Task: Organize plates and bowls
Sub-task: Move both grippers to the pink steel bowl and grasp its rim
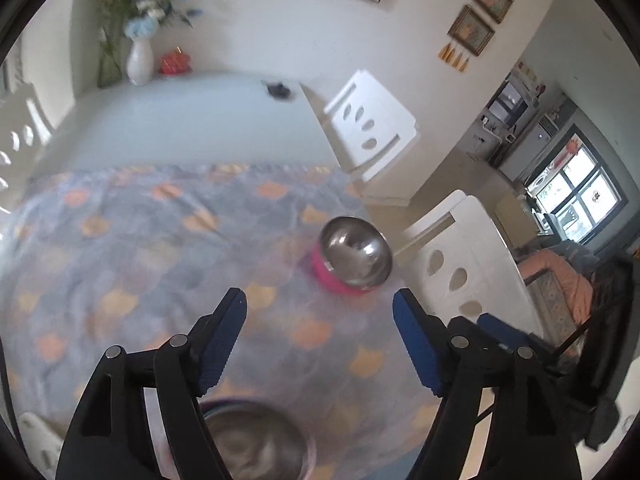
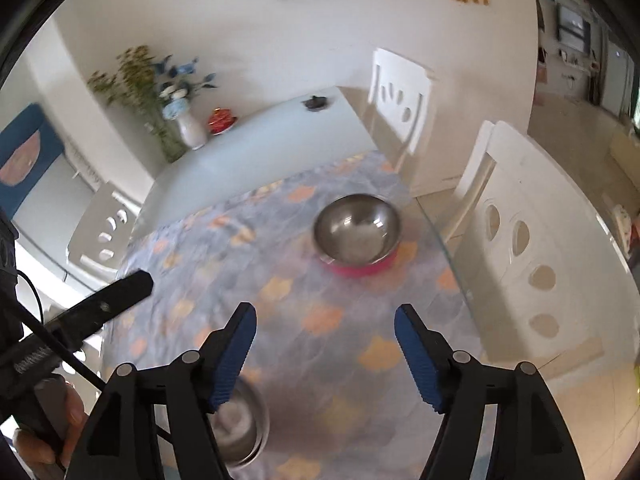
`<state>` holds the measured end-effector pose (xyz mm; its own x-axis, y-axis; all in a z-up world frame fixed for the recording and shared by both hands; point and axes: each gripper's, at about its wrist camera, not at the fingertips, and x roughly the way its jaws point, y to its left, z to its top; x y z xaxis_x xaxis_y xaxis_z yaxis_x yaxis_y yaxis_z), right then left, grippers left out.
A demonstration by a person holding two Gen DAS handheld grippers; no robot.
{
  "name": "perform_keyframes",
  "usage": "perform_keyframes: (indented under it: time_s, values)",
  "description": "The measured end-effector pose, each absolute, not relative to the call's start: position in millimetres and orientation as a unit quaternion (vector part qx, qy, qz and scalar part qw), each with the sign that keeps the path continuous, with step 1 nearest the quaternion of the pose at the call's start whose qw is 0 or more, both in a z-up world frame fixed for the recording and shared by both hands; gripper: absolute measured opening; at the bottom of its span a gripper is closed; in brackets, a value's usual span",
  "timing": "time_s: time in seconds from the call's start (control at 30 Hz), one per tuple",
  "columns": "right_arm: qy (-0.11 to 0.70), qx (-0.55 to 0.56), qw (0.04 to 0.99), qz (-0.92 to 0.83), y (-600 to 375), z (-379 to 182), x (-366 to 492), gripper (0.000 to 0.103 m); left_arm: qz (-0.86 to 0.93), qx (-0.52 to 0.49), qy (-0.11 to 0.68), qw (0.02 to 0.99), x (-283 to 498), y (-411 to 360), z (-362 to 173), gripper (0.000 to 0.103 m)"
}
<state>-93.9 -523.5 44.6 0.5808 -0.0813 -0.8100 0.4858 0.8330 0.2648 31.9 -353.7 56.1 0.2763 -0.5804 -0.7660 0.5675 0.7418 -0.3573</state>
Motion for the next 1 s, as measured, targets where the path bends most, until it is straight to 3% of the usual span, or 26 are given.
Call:
perform_keyframes:
  time_s: [0.13,0.37,0.63,0.93,1.0]
  values:
    - [0.447,0.269,0.837,-0.165,-575,11,-72,0.069,-0.343,-0.009,0.524,0.779,57,-402,21,0.072]
    - [0.479,0.280,0.818,-0.150,-627,-49,-27,0.069,-0.306,-0.008,0.587,0.750,89,-456,-43,0.054]
    - [0.507,0.288,0.803,-0.119,-644,-100,7,0.069,-0.274,-0.001,0.619,0.736,106,-484,-83,0.051]
    - [0.519,0.283,0.800,-0.106,-645,-126,25,0.051,-0.262,-0.003,0.640,0.723,109,-491,-107,0.027]
    - [0.518,0.279,0.801,-0.109,-645,-129,25,0.044,-0.266,-0.002,0.642,0.718,110,-494,-110,0.019]
